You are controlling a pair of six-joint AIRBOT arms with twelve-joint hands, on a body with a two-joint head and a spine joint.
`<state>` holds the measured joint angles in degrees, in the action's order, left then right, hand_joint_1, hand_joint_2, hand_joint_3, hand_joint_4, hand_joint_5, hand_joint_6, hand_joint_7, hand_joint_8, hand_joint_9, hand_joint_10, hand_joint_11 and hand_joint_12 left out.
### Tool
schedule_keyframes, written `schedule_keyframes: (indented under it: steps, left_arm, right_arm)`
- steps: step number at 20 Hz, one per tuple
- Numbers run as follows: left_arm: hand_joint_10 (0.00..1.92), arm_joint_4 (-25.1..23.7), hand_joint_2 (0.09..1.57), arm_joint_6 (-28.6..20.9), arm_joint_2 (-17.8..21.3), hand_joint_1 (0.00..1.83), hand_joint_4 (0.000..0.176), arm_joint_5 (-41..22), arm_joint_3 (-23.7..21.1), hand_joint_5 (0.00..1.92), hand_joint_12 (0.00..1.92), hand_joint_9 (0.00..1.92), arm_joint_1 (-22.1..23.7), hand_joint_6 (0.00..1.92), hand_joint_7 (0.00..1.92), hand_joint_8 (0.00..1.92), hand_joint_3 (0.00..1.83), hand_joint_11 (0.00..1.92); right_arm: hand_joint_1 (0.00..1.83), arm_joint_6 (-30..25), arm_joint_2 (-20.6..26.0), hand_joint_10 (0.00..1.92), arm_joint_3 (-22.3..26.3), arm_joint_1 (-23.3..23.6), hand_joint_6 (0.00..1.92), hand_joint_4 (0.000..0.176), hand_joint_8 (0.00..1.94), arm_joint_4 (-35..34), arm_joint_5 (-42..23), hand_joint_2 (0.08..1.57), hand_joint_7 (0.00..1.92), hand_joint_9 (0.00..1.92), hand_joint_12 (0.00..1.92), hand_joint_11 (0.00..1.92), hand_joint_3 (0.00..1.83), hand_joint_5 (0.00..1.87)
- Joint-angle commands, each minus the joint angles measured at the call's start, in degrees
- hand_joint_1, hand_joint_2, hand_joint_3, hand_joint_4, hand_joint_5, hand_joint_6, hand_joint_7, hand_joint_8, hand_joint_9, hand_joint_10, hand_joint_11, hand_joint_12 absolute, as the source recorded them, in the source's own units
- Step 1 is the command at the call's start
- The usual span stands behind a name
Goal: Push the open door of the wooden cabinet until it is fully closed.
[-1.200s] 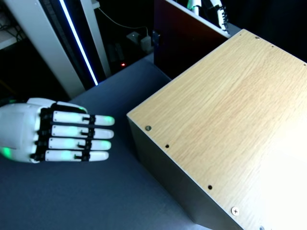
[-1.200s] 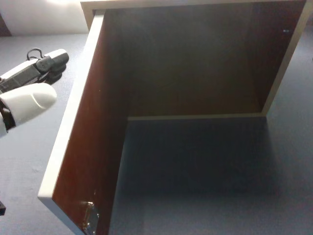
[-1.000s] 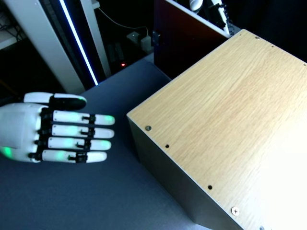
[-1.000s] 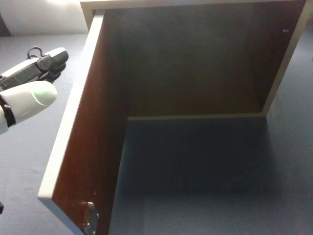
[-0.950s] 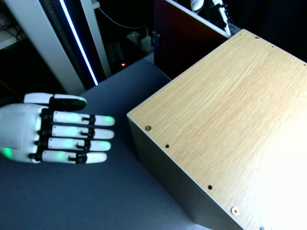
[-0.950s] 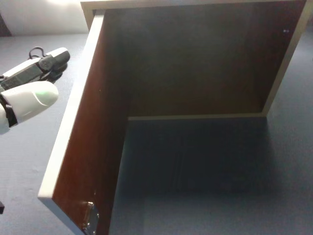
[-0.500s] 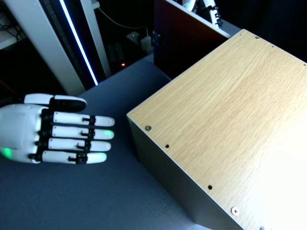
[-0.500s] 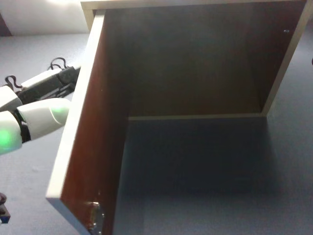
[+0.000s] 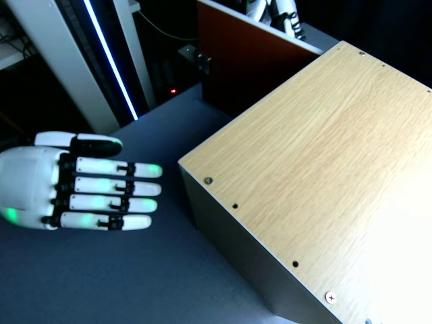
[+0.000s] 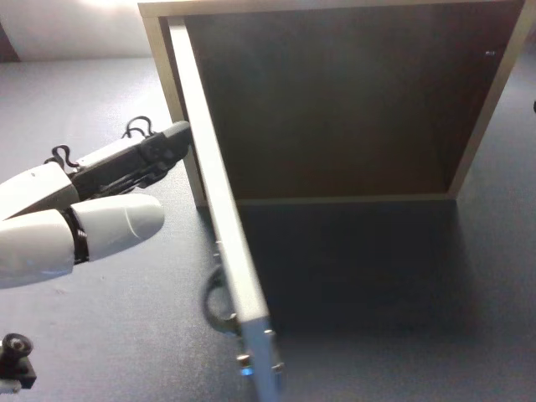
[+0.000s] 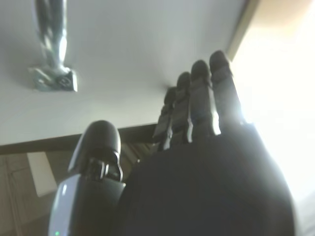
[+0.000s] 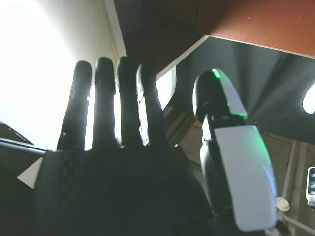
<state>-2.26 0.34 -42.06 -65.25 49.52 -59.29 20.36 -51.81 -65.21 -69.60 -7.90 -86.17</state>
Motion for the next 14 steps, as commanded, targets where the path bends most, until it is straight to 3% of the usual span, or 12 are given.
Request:
schedule_keyframes:
  steps: [1,6,14]
  left_arm:
    - [0.0,-0.02,1.45,-0.34,-0.43,0.0,0.0,-6.14,0.22,0.02,0.0,0.05,0.81,0.0,0.05,0.0,0.0,0.06]
    - [0.01,-2.94,1.45,-0.34,-1.76,0.0,0.0,-4.73,1.1,0.04,0.01,0.07,2.51,0.01,0.06,0.01,0.0,0.08]
    - [0.01,-9.24,1.46,-0.34,-6.61,0.0,0.0,1.25,4.24,0.03,0.01,0.02,9.54,0.01,0.02,0.01,0.01,0.03]
  right_arm:
    - [0.5,-0.58,-0.09,0.01,-0.33,-0.08,0.0,0.0,0.0,-1.43,-6.79,1.33,0.36,0.31,0.5,0.04,0.0,0.36]
    - [0.47,-0.58,-0.19,0.0,-0.4,-0.08,0.0,0.0,0.0,-1.43,-6.79,1.33,0.35,0.3,0.45,0.05,0.0,0.36]
    - [0.46,-0.62,-0.34,0.0,-0.6,-0.08,0.0,0.0,0.0,-1.43,-6.8,1.33,0.35,0.3,0.48,0.05,0.0,0.36]
